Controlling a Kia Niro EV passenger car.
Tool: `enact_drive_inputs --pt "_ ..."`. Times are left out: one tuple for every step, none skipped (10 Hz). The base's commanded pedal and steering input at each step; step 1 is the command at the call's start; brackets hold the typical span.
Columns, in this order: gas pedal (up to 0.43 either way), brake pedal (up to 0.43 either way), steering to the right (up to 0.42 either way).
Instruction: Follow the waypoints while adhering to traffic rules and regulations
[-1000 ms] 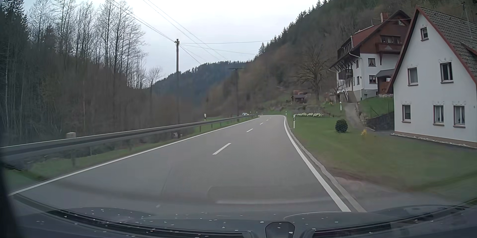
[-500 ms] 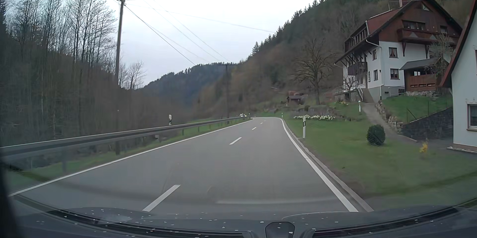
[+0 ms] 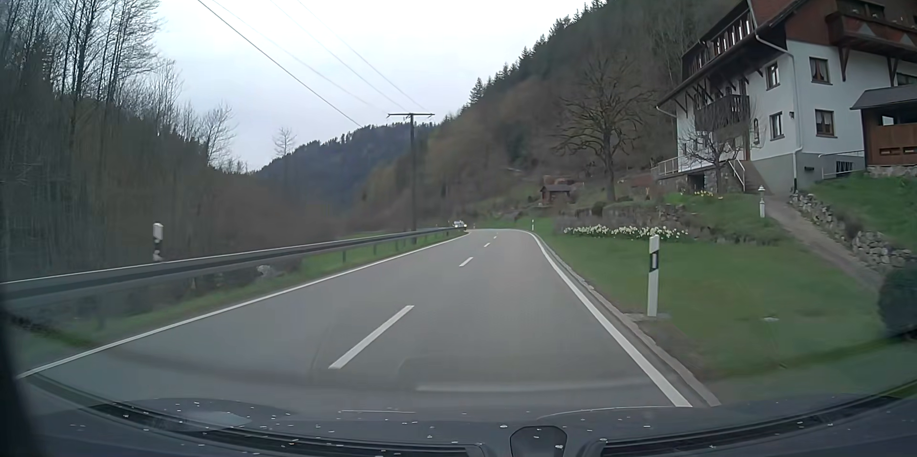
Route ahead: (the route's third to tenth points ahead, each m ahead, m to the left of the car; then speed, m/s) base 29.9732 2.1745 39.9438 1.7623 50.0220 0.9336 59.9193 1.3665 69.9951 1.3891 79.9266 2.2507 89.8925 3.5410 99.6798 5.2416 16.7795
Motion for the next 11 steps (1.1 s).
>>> enact_drive_inputs --pt "0.209 0.0 0.016" --pt "0.209 0.0 0.016" --pt "0.209 0.0 0.015" --pt "0.209 0.0 0.013" --pt "0.209 0.0 0.009" --pt "0.22 0.0 0.008" --pt "0.22 0.0 0.005" --pt "0.228 0.0 0.005" --pt "0.228 0.0 0.005" --pt "0.228 0.0 0.004" --pt "0.228 0.0 0.003"
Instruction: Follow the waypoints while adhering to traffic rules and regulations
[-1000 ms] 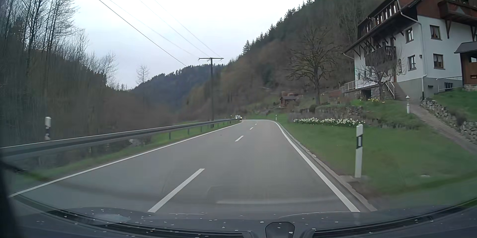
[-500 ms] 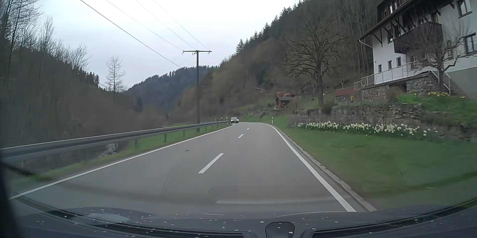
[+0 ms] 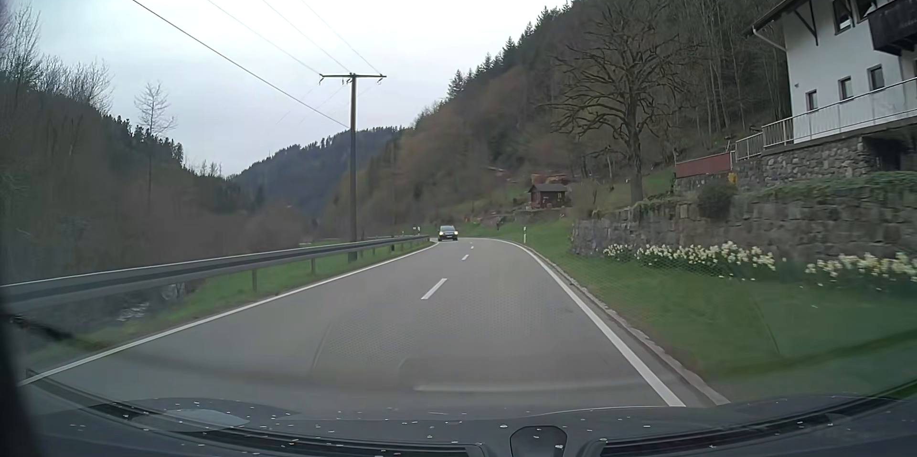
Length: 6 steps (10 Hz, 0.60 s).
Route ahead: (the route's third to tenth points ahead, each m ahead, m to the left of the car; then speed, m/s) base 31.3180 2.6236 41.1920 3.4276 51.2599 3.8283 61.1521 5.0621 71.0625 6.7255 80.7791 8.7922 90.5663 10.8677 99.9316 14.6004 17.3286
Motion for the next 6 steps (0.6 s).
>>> enact_drive_inputs --pt "0.24 0.0 0.003" --pt "0.24 0.0 0.003" --pt "0.24 0.0 0.003" --pt "0.24 0.0 0.003" --pt "0.24 0.0 0.004" --pt "0.24 0.0 0.004"
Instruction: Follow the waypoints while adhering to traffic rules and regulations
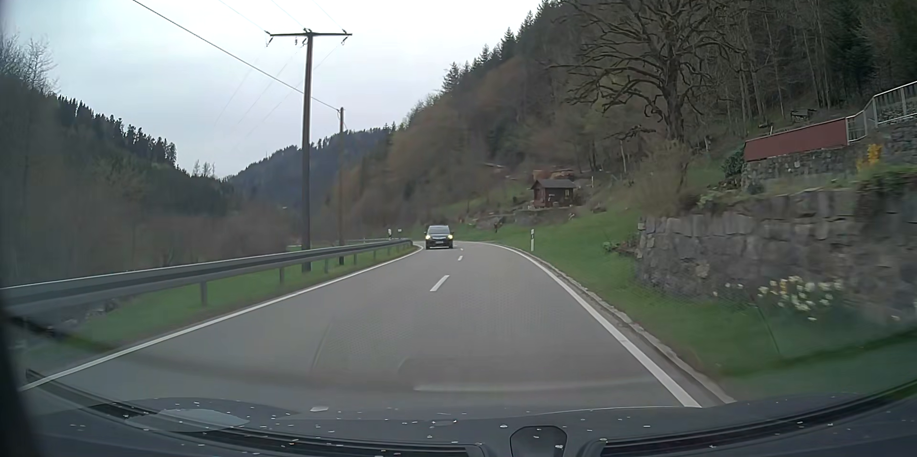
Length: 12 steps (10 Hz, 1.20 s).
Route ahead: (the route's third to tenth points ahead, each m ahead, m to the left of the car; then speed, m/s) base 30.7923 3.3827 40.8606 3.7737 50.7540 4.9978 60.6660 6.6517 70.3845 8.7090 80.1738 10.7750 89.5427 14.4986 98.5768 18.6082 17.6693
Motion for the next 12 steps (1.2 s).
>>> enact_drive_inputs --pt "0.24 0.0 0.004" --pt "0.228 0.0 0.004" --pt "0.197 0.0 0.004" --pt "0.039 0.0 0.001" --pt "0.0 0.0 0.0" --pt "0.0 0.0 -0.001" --pt "0.0 0.0 -0.002" --pt "0.0 0.0 -0.004" --pt "0.0 0.0 -0.007" --pt "0.0 0.0 -0.011" --pt "0.0 0.0 -0.015" --pt "0.0 0.0 -0.019"
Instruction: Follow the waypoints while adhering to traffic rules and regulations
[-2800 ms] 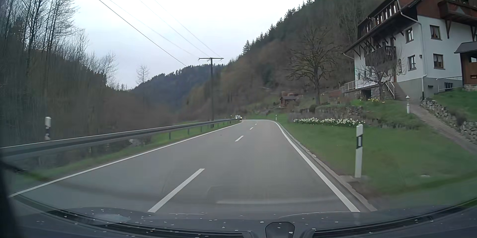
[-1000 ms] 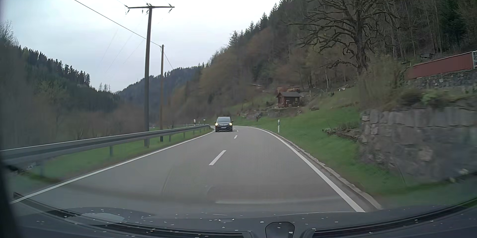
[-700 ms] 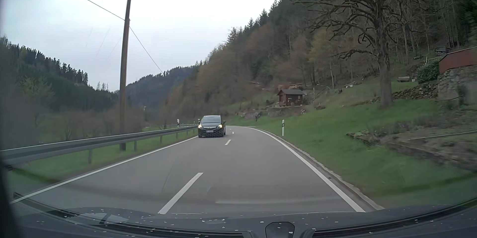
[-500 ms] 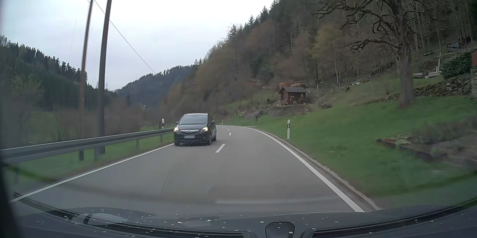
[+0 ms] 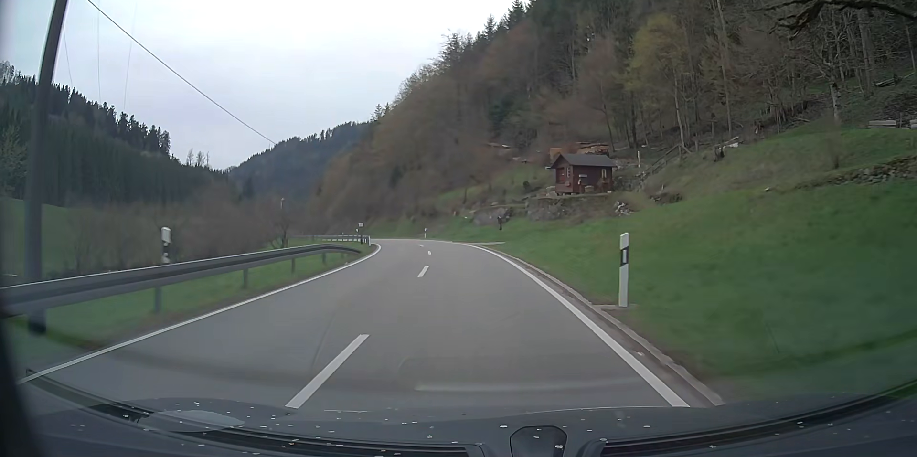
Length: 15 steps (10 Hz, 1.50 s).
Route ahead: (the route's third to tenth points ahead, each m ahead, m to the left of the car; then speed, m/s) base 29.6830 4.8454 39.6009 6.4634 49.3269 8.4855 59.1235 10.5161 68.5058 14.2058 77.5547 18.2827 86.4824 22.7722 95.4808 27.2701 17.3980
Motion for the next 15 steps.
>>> enact_drive_inputs --pt "0.0 0.0 -0.02" --pt "0.0 0.0 -0.021" --pt "0.0 0.0 -0.021" --pt "0.0 0.0 -0.021" --pt "0.0 0.0 -0.021" --pt "0.0 0.0 -0.021" --pt "0.0 0.0 -0.022" --pt "0.0 0.0 -0.022" --pt "0.0 0.0 -0.023" --pt "0.0 0.0 -0.024" --pt "0.0 0.0 -0.025" --pt "0.0 0.0 -0.026" --pt "0.0 0.0 -0.026" --pt "0.11 0.0 -0.027" --pt "0.189 0.0 -0.029"
